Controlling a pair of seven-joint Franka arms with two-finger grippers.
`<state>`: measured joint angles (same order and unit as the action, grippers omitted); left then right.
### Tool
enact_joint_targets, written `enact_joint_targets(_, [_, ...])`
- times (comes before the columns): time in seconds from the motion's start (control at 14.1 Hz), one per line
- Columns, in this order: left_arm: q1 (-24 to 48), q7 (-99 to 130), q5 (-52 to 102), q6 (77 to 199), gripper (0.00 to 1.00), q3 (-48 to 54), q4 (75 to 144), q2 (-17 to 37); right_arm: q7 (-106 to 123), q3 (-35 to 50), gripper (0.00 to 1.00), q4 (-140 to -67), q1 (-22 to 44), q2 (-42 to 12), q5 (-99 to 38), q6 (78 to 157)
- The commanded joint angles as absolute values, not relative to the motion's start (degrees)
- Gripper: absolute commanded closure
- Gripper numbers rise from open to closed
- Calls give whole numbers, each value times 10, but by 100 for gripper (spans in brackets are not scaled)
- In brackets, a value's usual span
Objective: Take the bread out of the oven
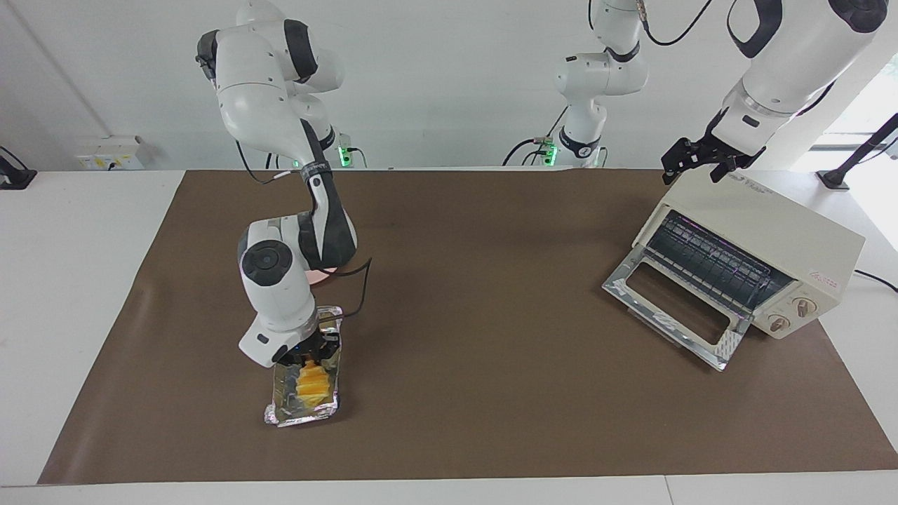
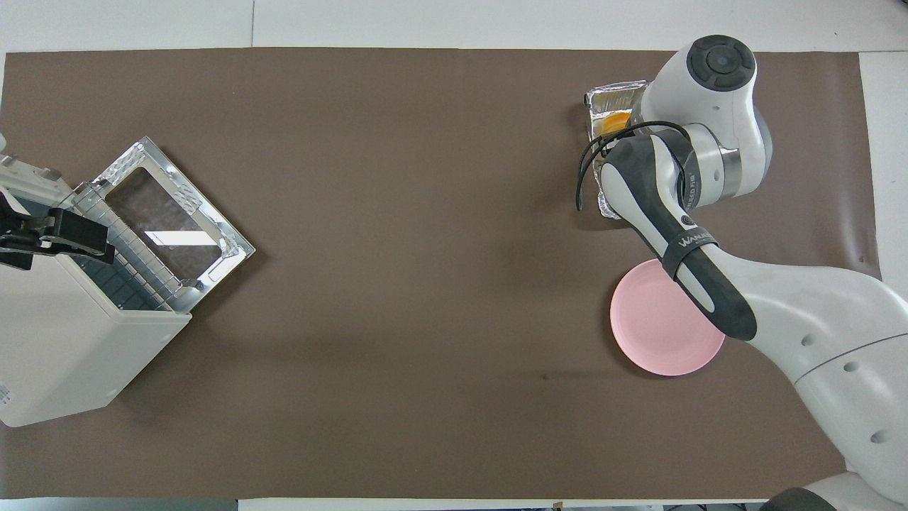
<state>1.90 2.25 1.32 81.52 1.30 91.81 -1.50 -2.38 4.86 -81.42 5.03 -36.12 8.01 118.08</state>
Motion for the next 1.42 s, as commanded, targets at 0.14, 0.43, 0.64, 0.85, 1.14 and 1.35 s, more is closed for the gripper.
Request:
enact_joint_targets(0.14, [13, 24, 19, 817, 0, 14, 934, -31, -33, 57, 100, -844, 51, -235, 67, 1032])
enact_joint_targets(0.43, [13, 24, 19, 817, 0, 14, 934, -31, -28, 57, 100, -1125, 39, -9, 13, 1103])
enact_joint_targets(0.64, [13, 24, 19, 818, 0, 14, 934, -31, 4, 55, 100, -1370, 30, 135, -16, 1265])
enact_joint_targets(0.85, [13, 24, 19, 817, 0, 14, 934, -31, 14, 54, 100, -1466, 29, 146, -17, 1382])
enact_joint_targets(1.14, [13, 24, 19, 818, 0, 14, 934, -31, 18, 54, 100, -1520, 30, 85, -17, 1525])
enact_joint_targets(1.35, [13, 24, 19, 818, 0, 14, 935, -31, 17, 53, 76, -1517, 27, 83, -17, 1516])
